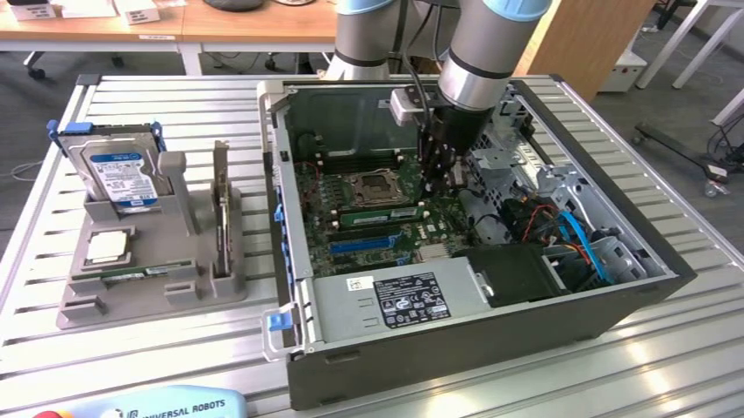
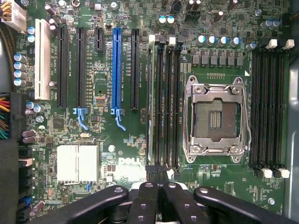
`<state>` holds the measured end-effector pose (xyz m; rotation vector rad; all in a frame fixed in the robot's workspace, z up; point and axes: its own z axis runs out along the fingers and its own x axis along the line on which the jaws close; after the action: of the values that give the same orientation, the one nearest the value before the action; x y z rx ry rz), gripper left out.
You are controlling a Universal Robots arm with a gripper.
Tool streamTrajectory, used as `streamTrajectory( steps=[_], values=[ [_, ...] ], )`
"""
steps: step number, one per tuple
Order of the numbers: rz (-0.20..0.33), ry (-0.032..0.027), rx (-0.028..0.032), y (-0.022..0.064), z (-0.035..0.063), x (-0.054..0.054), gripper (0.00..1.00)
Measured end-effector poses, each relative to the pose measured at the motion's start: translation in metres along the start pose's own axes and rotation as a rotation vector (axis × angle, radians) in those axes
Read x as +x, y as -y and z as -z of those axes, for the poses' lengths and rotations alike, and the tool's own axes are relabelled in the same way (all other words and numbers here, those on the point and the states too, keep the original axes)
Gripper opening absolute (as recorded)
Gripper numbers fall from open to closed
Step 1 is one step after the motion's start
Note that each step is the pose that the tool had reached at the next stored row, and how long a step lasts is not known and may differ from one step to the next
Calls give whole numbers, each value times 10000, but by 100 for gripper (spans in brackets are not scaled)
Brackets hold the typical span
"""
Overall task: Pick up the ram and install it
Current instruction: 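Press down the ram until it locks into place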
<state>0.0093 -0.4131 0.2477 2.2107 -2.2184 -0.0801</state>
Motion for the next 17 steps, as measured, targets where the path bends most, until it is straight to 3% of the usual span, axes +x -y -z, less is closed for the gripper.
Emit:
streamTrajectory(
  steps=[17],
  values=[
    [-1, -3, -1, 3, -52, 7, 10]
  ],
)
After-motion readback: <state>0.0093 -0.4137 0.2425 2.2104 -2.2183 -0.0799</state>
